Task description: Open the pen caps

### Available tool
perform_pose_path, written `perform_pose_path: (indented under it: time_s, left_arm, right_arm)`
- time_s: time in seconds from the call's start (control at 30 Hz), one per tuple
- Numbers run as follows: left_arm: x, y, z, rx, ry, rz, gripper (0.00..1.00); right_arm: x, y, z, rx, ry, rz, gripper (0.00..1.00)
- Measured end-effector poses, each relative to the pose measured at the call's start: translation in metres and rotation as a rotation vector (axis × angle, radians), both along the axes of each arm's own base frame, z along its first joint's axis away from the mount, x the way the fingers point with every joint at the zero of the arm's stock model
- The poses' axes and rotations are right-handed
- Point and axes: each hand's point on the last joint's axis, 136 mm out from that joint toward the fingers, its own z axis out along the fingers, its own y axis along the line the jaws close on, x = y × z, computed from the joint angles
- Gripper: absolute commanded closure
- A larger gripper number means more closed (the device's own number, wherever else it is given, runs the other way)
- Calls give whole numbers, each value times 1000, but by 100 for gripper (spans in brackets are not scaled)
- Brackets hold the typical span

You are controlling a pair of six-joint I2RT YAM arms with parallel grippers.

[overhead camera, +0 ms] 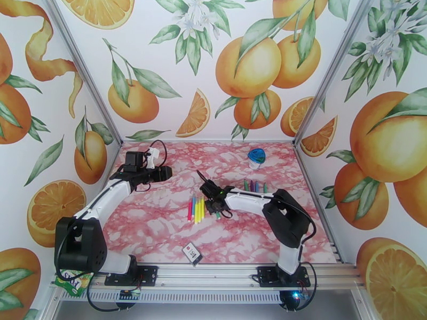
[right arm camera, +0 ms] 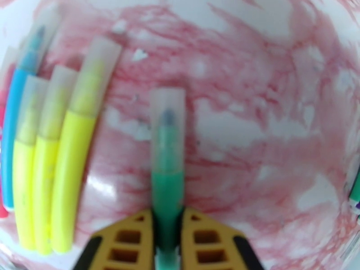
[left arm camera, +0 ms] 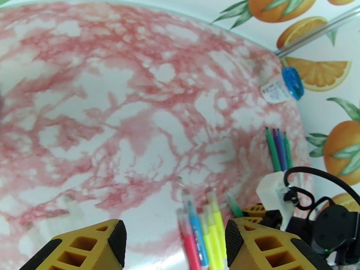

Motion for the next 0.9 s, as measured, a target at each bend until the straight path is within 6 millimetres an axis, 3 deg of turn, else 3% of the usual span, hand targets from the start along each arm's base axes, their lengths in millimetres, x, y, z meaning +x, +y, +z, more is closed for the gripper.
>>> perform_pose_path:
  time_s: [0.17, 0.37, 0.63, 0.9]
  left_arm:
    - [-1, -13, 7, -46, -15, -39, 38]
    - [-7, -41, 5, -99, 0, -129, 38]
    - [-14, -80, 7, -156, 11, -258, 38]
    - [-17, -104, 20, -191, -15, -340, 38]
  right_arm:
    - [5, -2, 11, 48, -69, -5, 91]
    - [18, -1, 44, 179, -191, -18, 91]
    - [27, 9, 74, 330, -278, 10, 90]
    - [27, 23, 98, 430, -332, 67, 89]
